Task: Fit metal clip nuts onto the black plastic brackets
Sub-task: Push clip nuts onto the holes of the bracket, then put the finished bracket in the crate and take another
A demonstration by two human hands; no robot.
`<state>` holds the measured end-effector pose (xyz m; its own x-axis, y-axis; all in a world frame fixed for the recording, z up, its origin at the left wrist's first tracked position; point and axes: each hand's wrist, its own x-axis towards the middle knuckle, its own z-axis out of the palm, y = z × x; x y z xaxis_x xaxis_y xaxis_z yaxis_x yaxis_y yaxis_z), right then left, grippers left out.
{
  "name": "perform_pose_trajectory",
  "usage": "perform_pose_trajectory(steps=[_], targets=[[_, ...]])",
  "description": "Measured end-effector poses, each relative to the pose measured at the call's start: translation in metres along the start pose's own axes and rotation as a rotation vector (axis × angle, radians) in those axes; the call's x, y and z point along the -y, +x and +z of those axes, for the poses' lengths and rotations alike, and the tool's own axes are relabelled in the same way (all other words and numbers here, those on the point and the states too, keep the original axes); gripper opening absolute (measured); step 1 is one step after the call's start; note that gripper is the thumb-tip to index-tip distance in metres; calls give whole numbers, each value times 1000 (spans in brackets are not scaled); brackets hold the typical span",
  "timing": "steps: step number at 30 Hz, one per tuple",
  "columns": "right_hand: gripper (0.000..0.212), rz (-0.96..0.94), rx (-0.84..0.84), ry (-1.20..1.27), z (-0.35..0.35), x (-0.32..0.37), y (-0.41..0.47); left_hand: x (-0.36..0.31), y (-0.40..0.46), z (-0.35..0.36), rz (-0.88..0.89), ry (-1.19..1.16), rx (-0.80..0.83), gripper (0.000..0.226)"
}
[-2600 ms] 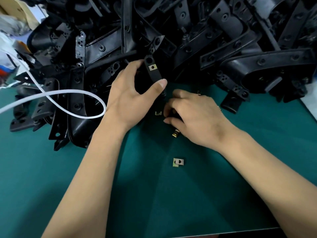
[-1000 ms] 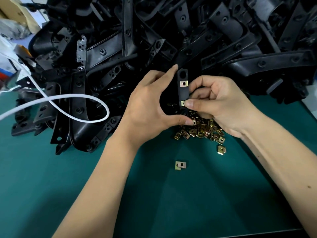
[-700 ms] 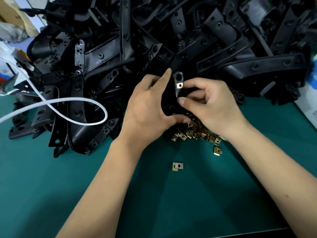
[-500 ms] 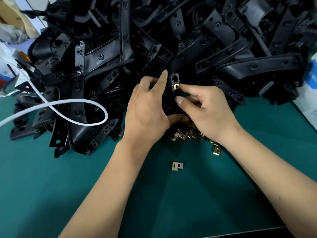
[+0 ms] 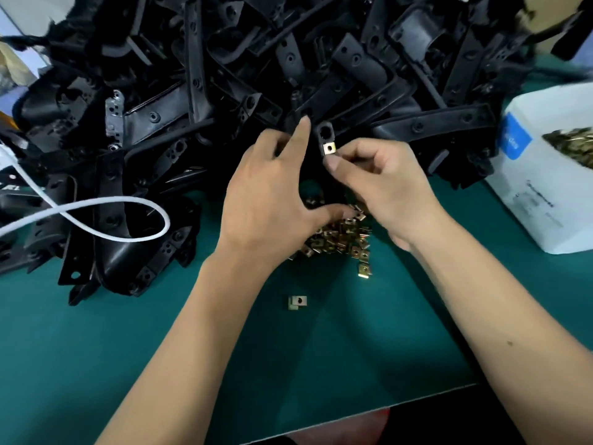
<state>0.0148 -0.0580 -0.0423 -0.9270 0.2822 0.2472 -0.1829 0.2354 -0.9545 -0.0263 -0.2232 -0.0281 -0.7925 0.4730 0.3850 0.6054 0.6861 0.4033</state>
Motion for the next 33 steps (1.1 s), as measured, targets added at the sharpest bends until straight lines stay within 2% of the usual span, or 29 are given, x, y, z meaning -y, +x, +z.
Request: perform_pose_trajectory(steps=[4,7,9,12,14,16,18,21,24,27,30,33], targets=[[17,-7,-186,171,-43,20,-24,-53,14,-3,104,-97,21,116],[25,9,-433,312,-96,33,-56,-99,23,2,162,-172,95,107],[28,-15,-555,375,-133,38,-85,-131,26,10,189,-235,98,82],[28,-63,-698,323,-192,43,-144,-197,14,35,308,-365,106,44],[25,-69,-787,298,-229,39,-183,-244,-3,54,395,-485,148,30],[29,-23,-935,312,-262,21,-220,-292,-27,84,494,-478,200,23],[35,126,-1053,329,-285,-13,-252,-326,-51,122,550,-389,274,23],[36,458,-1176,479,-300,-79,-305,-347,-89,196,519,-333,556,25],[35,734,-1281,678,-293,-142,-350,-331,-122,261,269,-433,804,22],[33,971,-1330,713,-282,-185,-379,-312,-149,301,13,-420,1015,20],[28,1110,-1286,688,-278,-208,-386,-298,-170,325,26,-296,1083,30],[20,1157,-1259,669,-277,-217,-378,-296,-179,332,69,-190,1109,38]])
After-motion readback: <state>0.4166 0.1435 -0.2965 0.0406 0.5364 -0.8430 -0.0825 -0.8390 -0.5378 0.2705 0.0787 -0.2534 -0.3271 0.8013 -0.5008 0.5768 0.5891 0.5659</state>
